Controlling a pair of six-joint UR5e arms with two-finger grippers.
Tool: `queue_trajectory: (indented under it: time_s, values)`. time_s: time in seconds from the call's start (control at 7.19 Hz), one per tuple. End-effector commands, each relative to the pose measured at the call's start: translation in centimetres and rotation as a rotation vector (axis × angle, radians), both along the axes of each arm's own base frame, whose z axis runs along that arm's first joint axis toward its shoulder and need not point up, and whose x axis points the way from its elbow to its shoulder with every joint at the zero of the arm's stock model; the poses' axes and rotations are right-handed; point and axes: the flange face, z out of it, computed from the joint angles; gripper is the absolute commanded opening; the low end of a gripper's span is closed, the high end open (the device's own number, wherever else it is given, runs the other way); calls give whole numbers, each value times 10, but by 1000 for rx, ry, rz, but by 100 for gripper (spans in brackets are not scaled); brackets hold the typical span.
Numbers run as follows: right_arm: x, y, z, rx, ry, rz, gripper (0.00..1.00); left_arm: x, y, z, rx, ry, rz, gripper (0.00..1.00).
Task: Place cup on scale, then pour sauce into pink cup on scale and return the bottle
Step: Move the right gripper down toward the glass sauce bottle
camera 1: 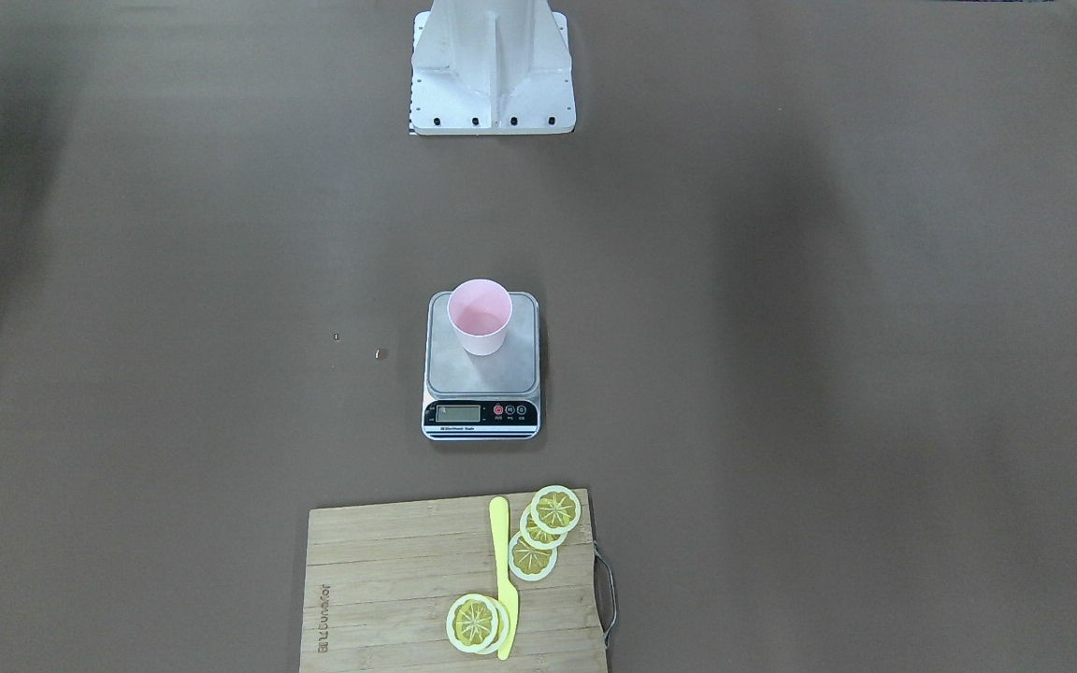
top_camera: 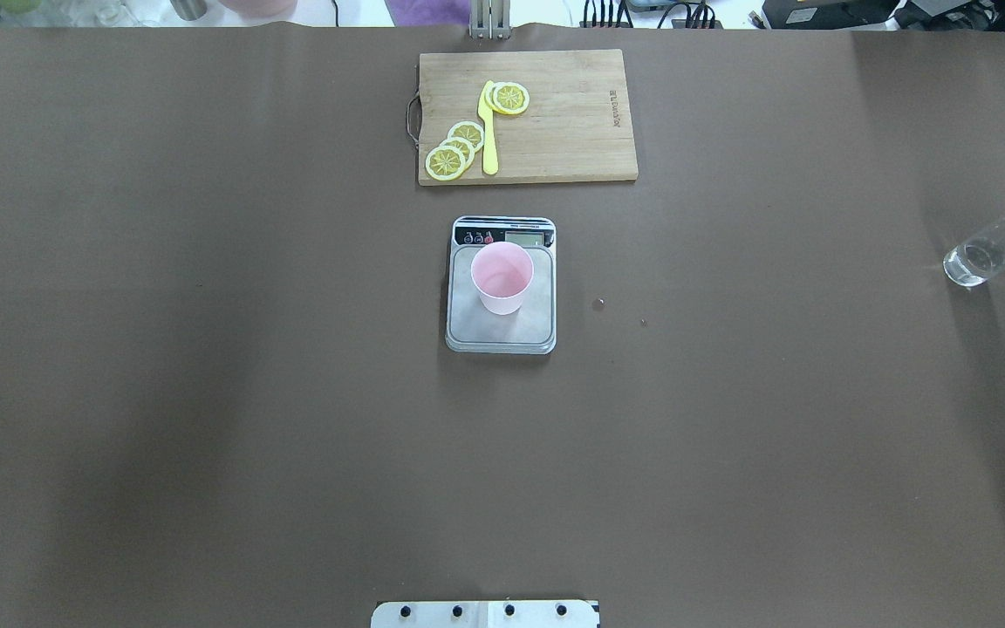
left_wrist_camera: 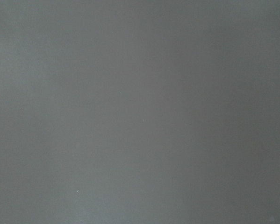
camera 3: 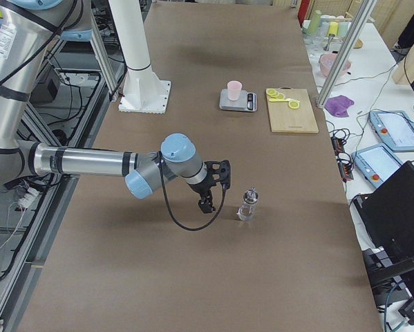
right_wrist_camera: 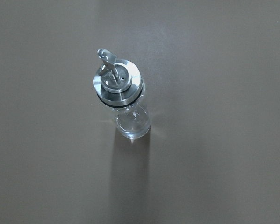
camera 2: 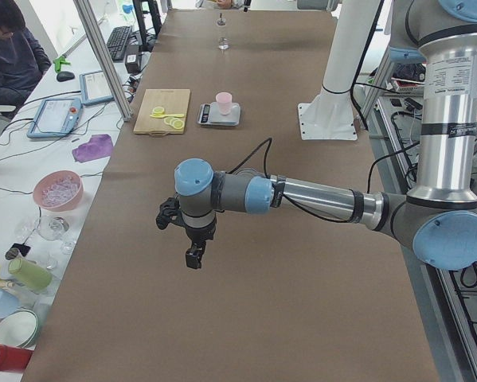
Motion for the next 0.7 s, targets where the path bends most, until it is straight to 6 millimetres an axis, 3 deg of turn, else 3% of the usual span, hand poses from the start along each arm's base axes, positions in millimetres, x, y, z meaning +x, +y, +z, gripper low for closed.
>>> queue_trajectory:
  time_s: [0.0, 0.28, 0.56]
  values:
    - [-6, 0, 3, -12, 11, 2, 100, -1, 5, 0, -2, 0, -3, 99]
    - [-13, -2, 5, 0, 15, 19, 100, -1, 7, 2, -5, 0, -3, 99]
    - [-40, -1, 21, 26, -15, 69, 100, -1, 7, 1, -3, 0, -1, 99]
